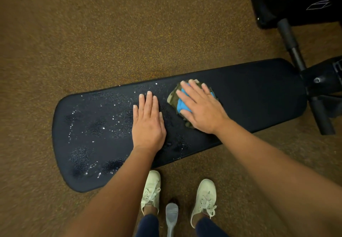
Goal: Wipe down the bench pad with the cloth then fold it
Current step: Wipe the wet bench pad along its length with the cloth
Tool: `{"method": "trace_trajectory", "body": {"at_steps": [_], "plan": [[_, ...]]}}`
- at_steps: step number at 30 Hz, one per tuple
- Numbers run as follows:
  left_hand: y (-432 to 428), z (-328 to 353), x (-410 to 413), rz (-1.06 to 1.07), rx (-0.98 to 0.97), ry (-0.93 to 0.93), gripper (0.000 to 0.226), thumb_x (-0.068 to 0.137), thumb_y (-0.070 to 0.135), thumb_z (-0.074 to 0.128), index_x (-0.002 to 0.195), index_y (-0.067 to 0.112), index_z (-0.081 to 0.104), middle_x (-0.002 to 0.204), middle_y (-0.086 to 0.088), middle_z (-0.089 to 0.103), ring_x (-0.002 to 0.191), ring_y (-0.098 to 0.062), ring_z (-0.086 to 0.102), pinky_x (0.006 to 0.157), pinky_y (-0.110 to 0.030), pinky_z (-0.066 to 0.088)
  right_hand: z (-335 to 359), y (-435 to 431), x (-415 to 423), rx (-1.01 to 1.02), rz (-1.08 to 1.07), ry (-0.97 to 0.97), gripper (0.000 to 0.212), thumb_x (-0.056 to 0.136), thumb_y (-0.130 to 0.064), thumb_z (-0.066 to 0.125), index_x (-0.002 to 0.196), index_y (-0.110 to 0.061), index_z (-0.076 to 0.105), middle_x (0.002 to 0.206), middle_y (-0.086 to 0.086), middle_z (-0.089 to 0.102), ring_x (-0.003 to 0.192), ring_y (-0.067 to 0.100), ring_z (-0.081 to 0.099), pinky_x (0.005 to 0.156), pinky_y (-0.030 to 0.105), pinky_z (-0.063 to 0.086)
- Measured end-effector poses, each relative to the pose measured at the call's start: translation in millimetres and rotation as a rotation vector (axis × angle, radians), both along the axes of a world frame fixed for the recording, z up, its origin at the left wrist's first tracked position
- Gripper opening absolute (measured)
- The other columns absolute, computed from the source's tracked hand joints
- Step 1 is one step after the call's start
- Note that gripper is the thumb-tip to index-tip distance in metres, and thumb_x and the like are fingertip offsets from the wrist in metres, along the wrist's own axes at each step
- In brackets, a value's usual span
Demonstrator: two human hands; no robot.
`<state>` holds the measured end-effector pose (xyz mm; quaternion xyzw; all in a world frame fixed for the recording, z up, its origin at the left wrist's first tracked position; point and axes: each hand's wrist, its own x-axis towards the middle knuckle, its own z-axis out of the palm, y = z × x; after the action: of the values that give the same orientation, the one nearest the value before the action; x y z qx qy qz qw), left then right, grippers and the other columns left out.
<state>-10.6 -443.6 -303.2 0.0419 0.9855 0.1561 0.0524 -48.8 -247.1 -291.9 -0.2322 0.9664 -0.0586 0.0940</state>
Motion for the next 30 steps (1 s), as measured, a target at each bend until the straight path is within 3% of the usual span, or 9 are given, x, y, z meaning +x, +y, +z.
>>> {"method": "trace_trajectory", "body": {"at_steps": [4,10,12,16,22,27,30], "plan": [[1,-1,0,0.016,-0.026,-0.003,0.056,0.098,0.029,0.02,0.149,0.006,0.027,0.159,-0.009,0.018,0.148,-0.026,0.007,0.118,-0.042,0.003,1,-43,-20,0.03,-0.293,-0.016,0.061,0.097,-0.043,0.031,0.148,-0.012,0.026,0.158,0.012,0.015,0.146,0.032,0.006,0.116,0.053,0.006],[1,1,-1,0.021,-0.002,-0.002,0.056,0.098,0.029,0.02,0.148,0.005,0.029,0.158,-0.009,0.019,0.147,-0.026,0.008,0.118,-0.042,0.003,3,-15,-12,-0.001,0.083,-0.027,0.062,0.094,-0.046,0.025,0.147,-0.013,0.033,0.157,0.009,0.021,0.146,0.029,0.014,0.116,0.048,0.011],[-1,3,-4,0.048,-0.009,-0.005,0.058,0.098,0.031,0.018,0.148,0.005,0.028,0.159,-0.009,0.018,0.147,-0.027,0.007,0.118,-0.044,0.002,4,-6,-21,0.019,0.038,-0.033,0.061,0.096,-0.045,0.026,0.148,-0.014,0.028,0.158,0.007,0.017,0.146,0.028,0.01,0.118,0.049,0.009],[-3,1,-11,0.103,-0.04,-0.016,0.06,0.097,0.033,0.015,0.149,0.006,0.026,0.159,-0.01,0.016,0.148,-0.029,0.005,0.118,-0.047,0.001,5,-50,-35,0.035,-0.247,-0.034,0.06,0.098,-0.041,0.031,0.149,-0.011,0.024,0.158,0.011,0.014,0.146,0.032,0.004,0.116,0.052,0.002],[-2,-1,-11,0.112,-0.047,-0.007,0.057,0.098,0.03,0.017,0.149,0.005,0.026,0.159,-0.01,0.016,0.147,-0.028,0.006,0.118,-0.046,0.002,4,-28,-25,-0.001,0.106,-0.021,0.06,0.096,-0.044,0.03,0.148,-0.014,0.029,0.158,0.008,0.018,0.146,0.028,0.01,0.116,0.048,0.009],[-1,-2,-10,0.128,-0.05,0.002,0.058,0.098,0.03,0.016,0.149,0.005,0.023,0.159,-0.009,0.014,0.148,-0.027,0.004,0.118,-0.043,-0.003,5,-58,-37,0.007,-0.191,-0.047,0.059,0.099,-0.039,0.034,0.15,-0.014,0.021,0.159,0.009,0.011,0.147,0.03,0.0,0.116,0.051,-0.001],[-1,-3,-10,0.146,-0.015,0.008,0.057,0.098,0.028,0.017,0.149,0.003,0.023,0.159,-0.01,0.014,0.148,-0.027,0.003,0.118,-0.042,-0.003,3,-68,-32,-0.026,-0.062,-0.057,0.057,0.098,-0.038,0.037,0.149,-0.016,0.026,0.159,0.009,0.012,0.147,0.031,0.002,0.116,0.052,0.002]]}}
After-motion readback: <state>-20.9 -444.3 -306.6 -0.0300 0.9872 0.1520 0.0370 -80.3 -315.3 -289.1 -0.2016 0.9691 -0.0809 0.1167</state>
